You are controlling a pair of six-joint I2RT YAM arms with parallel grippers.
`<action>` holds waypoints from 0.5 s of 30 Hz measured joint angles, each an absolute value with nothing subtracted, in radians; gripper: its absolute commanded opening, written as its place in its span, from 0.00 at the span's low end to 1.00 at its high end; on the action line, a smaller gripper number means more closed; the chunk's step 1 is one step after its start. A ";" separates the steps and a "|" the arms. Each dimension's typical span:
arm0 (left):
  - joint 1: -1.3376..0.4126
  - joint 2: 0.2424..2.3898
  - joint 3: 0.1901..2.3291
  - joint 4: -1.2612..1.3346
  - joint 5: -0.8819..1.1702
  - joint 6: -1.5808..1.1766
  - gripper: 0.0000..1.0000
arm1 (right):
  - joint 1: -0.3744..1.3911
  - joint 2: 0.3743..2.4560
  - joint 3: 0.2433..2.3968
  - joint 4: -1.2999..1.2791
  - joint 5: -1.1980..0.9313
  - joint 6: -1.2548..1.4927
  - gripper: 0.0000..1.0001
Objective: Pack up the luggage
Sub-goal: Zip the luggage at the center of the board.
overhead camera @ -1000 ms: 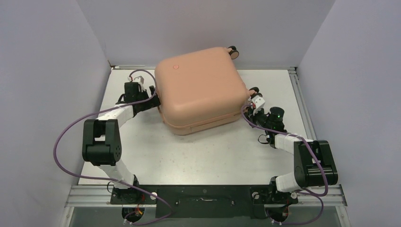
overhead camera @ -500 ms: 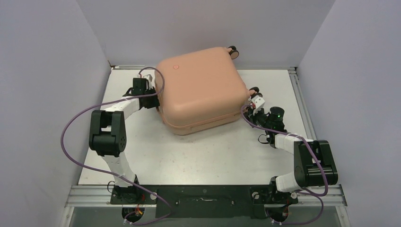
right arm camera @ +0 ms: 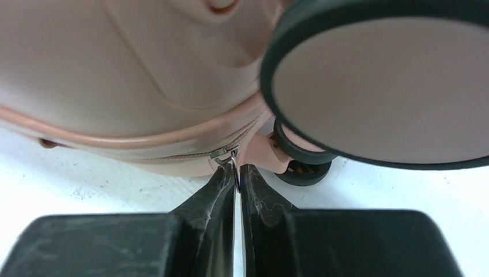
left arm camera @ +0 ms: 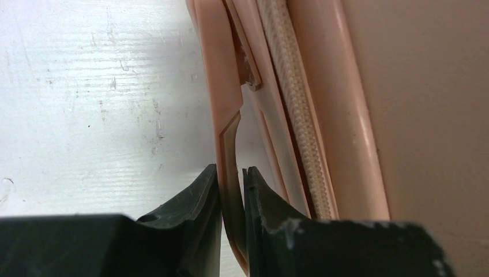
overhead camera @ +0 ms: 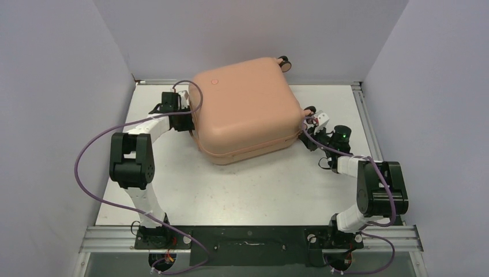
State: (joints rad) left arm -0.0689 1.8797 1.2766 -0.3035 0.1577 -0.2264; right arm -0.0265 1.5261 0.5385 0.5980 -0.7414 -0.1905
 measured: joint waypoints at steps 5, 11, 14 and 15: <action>-0.065 1.893 1.306 -0.341 0.174 -0.165 0.00 | -0.049 1.581 0.596 0.596 -0.764 -0.117 0.05; -0.034 1.933 1.369 -0.411 0.259 -0.105 0.00 | -0.067 1.714 0.731 0.587 -0.806 -0.065 0.05; -0.017 1.952 1.395 -0.434 0.300 -0.080 0.00 | -0.072 1.778 0.817 0.556 -0.843 -0.074 0.05; -0.013 1.959 1.406 -0.442 0.312 -0.072 0.00 | -0.072 1.797 0.847 0.541 -0.851 -0.082 0.05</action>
State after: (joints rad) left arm -0.0128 1.9591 1.4059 -0.4419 0.3119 -0.0723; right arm -0.0719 1.7969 0.8471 0.5407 -0.8513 -0.0818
